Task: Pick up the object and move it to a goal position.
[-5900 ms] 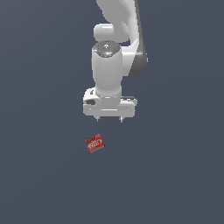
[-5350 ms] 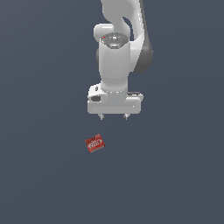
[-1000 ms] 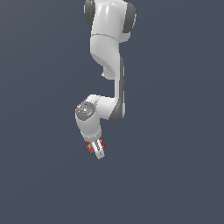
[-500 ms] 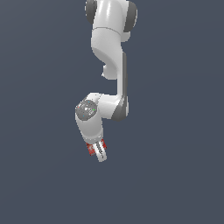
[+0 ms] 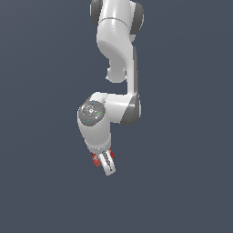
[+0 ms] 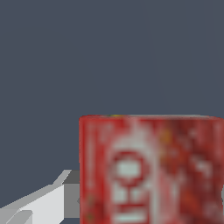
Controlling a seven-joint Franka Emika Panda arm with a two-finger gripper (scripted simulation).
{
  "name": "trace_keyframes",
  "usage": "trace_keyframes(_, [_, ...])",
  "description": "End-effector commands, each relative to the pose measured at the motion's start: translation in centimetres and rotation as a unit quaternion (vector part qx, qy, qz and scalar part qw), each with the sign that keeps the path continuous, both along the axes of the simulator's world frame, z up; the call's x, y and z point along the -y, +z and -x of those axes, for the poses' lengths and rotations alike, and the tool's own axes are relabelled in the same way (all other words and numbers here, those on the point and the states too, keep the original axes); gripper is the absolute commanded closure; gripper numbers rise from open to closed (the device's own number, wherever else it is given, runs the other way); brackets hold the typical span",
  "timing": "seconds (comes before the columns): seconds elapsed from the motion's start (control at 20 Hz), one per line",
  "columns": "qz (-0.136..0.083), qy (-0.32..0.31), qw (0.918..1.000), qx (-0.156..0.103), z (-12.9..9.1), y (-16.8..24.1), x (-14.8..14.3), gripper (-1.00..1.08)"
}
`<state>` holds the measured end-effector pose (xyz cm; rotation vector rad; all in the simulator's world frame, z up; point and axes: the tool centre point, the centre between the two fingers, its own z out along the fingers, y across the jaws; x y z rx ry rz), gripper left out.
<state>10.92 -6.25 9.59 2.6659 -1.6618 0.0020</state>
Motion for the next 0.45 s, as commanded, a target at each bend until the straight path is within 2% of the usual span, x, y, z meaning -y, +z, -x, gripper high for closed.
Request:
trace_keyframes(0.0, [0.0, 0.0, 1.0, -0.001, -0.55, 0.71, -0.25, 1.08])
trace_keyframes(0.4, [0.0, 0.0, 1.0, -0.001, -1.2, 1.4, -0.52, 1.08])
